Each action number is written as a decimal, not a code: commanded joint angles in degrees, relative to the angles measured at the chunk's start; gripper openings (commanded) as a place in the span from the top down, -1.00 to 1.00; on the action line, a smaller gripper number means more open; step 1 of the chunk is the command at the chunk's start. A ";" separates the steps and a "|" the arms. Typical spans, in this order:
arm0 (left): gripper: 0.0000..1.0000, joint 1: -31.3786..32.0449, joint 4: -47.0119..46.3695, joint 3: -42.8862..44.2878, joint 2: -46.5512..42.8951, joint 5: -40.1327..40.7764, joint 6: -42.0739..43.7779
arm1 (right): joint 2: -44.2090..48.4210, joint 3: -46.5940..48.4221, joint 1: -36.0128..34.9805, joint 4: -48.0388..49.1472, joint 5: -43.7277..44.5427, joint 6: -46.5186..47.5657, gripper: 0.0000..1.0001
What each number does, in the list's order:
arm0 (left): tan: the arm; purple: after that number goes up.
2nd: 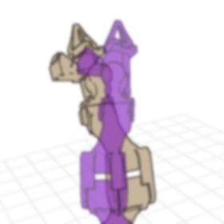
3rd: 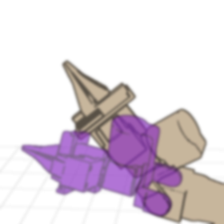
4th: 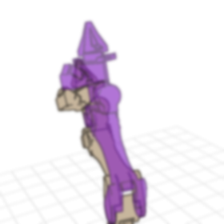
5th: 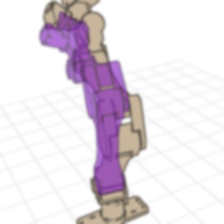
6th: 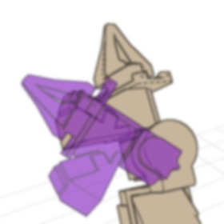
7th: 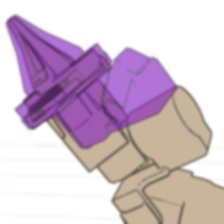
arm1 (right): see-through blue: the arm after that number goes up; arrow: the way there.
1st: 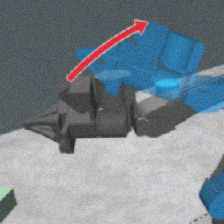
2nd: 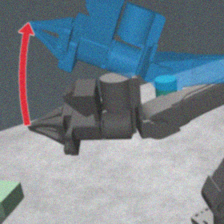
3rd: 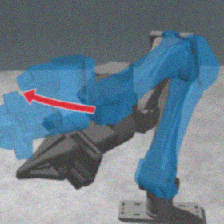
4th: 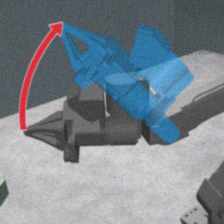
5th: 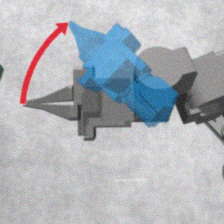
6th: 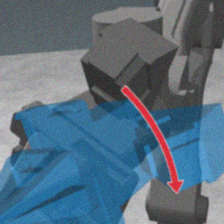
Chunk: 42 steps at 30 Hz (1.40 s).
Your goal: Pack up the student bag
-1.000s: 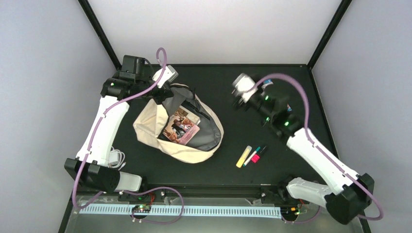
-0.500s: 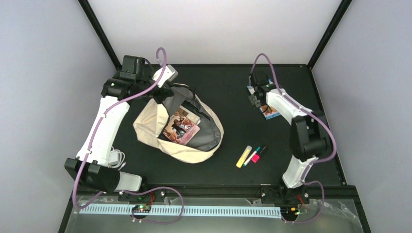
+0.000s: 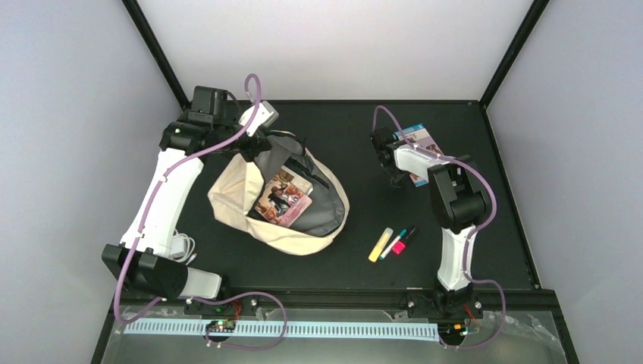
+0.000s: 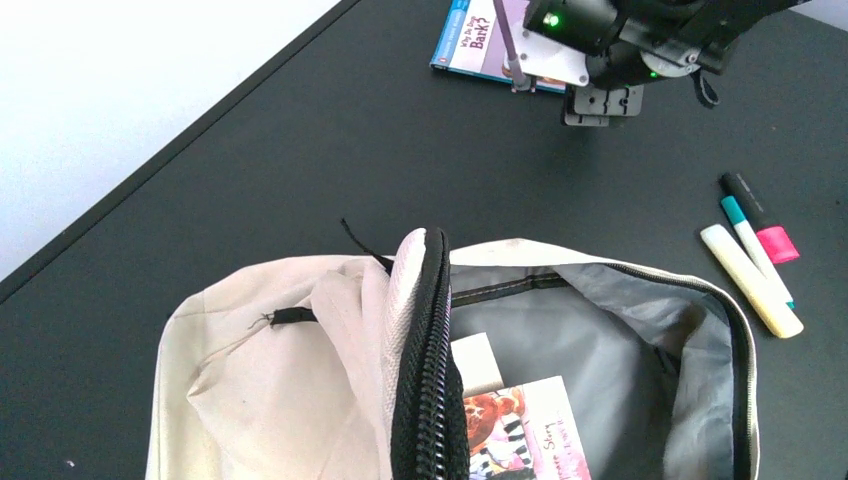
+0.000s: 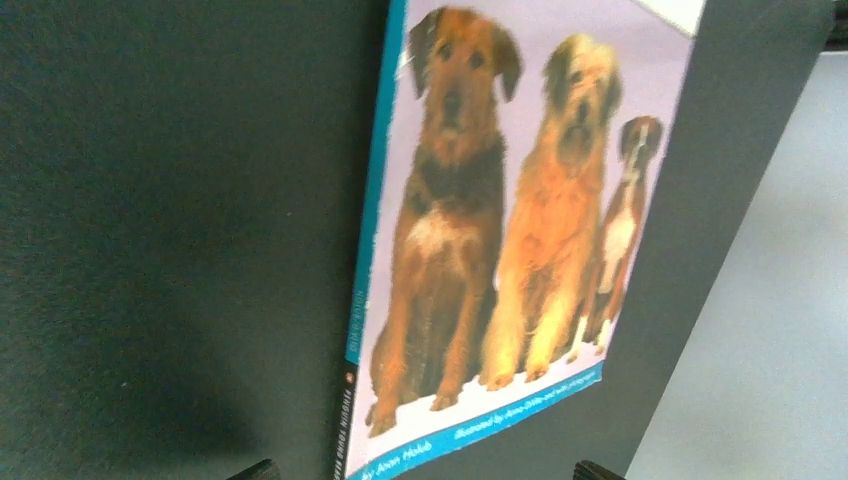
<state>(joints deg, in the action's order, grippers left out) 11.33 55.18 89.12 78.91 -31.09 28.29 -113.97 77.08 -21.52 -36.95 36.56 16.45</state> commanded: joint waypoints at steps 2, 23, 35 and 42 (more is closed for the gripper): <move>0.97 -0.17 -2.93 1.29 0.71 -0.59 -0.26 | -3.47 -1.20 0.05 1.87 3.84 2.07 -0.56; 0.97 -0.16 -2.62 2.01 0.88 -0.14 0.09 | 1.23 -2.69 0.24 8.20 -5.30 4.70 -0.23; 0.97 -0.16 -2.10 2.02 0.88 0.68 0.53 | -2.37 20.44 18.29 -2.51 -39.19 -12.87 -1.00; 0.97 -0.17 -1.94 1.90 0.73 1.04 0.88 | -17.70 39.58 26.08 -11.18 -43.10 -21.18 -1.00</move>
<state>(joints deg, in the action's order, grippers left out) 11.33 55.09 89.12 79.61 -30.41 28.38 -124.64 108.97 2.11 -39.70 -0.99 2.09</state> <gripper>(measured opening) 0.023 0.999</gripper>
